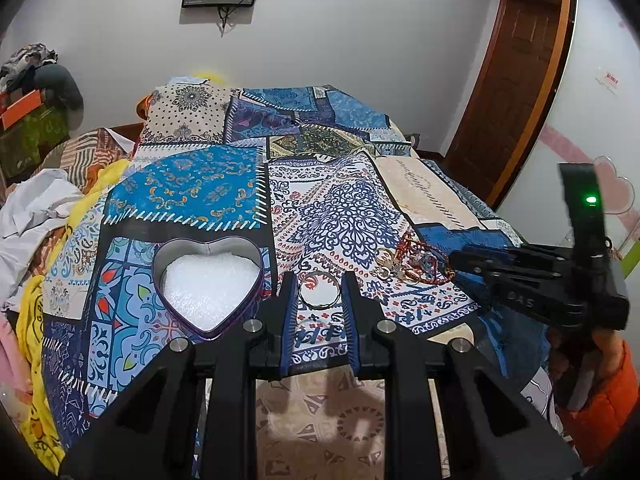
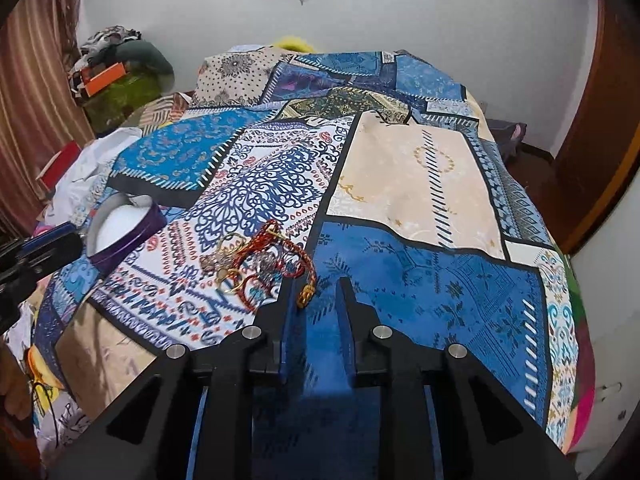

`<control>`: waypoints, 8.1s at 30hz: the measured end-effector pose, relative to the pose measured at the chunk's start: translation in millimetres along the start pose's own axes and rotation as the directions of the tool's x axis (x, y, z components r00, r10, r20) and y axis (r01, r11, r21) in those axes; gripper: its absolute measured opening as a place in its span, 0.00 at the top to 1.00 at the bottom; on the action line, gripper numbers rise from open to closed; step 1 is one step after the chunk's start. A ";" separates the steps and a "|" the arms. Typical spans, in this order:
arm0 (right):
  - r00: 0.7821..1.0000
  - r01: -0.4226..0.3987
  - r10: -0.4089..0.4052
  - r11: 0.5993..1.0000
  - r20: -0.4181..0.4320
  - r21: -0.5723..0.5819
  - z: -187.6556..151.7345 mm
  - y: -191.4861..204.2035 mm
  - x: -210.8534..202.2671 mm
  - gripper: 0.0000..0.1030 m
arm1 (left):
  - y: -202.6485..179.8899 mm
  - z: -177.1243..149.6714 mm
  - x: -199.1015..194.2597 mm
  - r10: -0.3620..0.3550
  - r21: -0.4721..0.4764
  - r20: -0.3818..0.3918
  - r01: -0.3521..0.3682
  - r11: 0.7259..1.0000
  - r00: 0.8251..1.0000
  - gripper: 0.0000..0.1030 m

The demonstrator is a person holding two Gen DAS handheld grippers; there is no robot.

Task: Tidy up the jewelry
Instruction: 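Grasp a silver ring with the left gripper while the right gripper grasps a red-gold bracelet, then carry the ring and bracelet in both grippers over the heart-shaped tin, then open the left gripper dropping the ring while the right gripper releases the bracelet into the tin, then grasp another silver ring with the left gripper while the right gripper grasps a silver charm, then carry the ring and charm in both grippers over the heart-shaped tin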

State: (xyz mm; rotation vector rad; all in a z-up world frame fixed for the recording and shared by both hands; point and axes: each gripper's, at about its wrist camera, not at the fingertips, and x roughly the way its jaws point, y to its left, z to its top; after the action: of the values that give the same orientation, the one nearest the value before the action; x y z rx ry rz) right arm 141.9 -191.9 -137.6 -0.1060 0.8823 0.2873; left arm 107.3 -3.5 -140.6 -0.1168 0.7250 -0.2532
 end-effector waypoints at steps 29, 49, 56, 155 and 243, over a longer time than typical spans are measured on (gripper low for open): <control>0.980 -0.043 0.068 0.990 0.187 -0.133 20.5 25.9 -56.1 0.97 | -10.5 3.8 -30.5 0.038 0.016 0.062 -0.039 0.999 0.997 0.80; 0.936 -0.187 0.241 0.958 0.255 -0.219 48.9 109.8 -57.3 0.97 | 52.1 15.5 -67.4 0.171 -0.053 0.150 -0.165 0.985 0.974 0.80; 0.937 -0.243 0.294 0.936 0.189 -0.254 51.9 138.1 -29.4 0.97 | 77.7 11.9 -52.1 0.191 -0.090 0.118 -0.181 0.979 0.974 0.80; 0.984 -0.173 0.177 0.970 0.013 -0.170 -15.6 -1.5 4.8 0.67 | -43.9 6.1 100.1 -0.117 0.060 -0.224 0.133 0.989 0.968 0.82; 0.969 -0.203 0.220 0.969 0.114 -0.141 26.2 44.2 -24.9 0.86 | 18.6 15.6 -3.2 0.025 0.017 0.005 -0.025 1.000 1.000 0.91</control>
State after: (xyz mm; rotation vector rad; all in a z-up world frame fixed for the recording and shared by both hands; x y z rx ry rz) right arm 133.6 -149.2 -100.6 -0.1108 0.7467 0.5456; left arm 118.9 15.6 -130.6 -0.0920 0.7193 -0.2356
